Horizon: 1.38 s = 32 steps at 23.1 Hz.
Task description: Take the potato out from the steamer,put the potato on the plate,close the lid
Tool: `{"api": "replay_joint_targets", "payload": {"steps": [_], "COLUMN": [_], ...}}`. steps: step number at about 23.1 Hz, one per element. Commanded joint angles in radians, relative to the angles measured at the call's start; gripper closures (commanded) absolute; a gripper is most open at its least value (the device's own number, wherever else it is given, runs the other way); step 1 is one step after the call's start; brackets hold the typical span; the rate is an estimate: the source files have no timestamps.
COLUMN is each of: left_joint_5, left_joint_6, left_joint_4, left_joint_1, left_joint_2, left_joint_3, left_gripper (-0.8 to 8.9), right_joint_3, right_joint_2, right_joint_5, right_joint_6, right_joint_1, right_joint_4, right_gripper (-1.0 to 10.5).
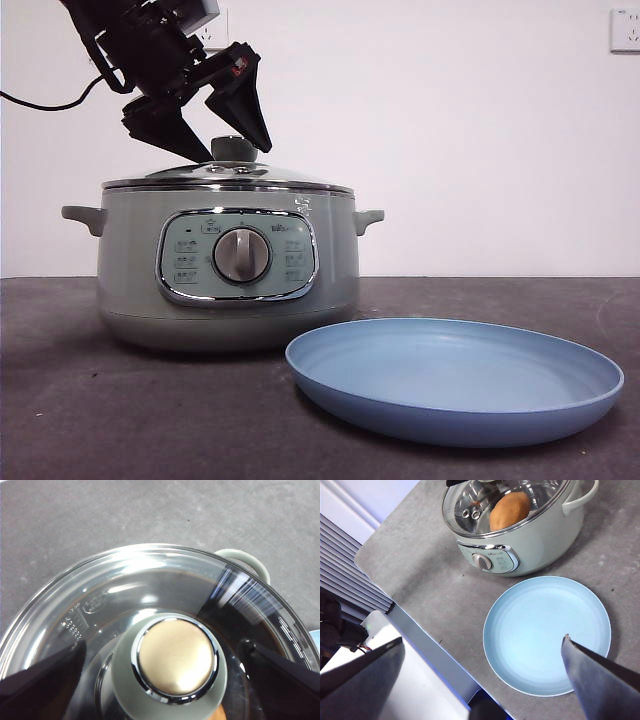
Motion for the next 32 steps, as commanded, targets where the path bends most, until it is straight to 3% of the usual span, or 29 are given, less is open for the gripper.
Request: {"api": "replay_joint_targets", "payload": {"steps": [1, 2, 5, 15, 21, 27, 32], "left_joint_5": [0.000, -0.005, -0.019, -0.018, -0.018, -0.019, -0.021], "left_joint_6": [0.016, 0.016, 0.016, 0.010, 0.007, 0.002, -0.017], "left_joint_4": [0.015, 0.016, 0.008, 0.002, 0.007, -0.003, -0.112], "left_joint_1": [-0.006, -0.011, -0.017, -0.037, -0.034, -0.014, 0.018], "left_joint_2": [0.010, 0.011, 0.011, 0.011, -0.002, -0.141, -0.333], "left_joint_3": [0.001, 0.001, 0.001, 0.001, 0.001, 0.002, 0.002], "left_gripper": [1.27, 1.32, 3.54, 8.29, 8.22, 8.22, 8.22], "right_joint_3": [0.002, 0.002, 0.002, 0.002, 0.002, 0.002, 0.002], "right_joint_2": [0.000, 0.000, 0.000, 0.000, 0.000, 0.000, 0.014], "right_joint_5": [0.003, 0.003, 0.003, 0.003, 0.003, 0.002, -0.003], "right_joint_6": [0.004, 0.004, 0.004, 0.004, 0.007, 0.008, 0.118], "right_joint_1": [0.003, 0.003, 0.003, 0.003, 0.003, 0.003, 0.010], "right_joint_4": [0.006, 0.006, 0.006, 0.006, 0.006, 0.008, 0.115], "right_gripper": [2.9, 2.9, 2.9, 2.9, 2.9, 2.9, 2.9]}}
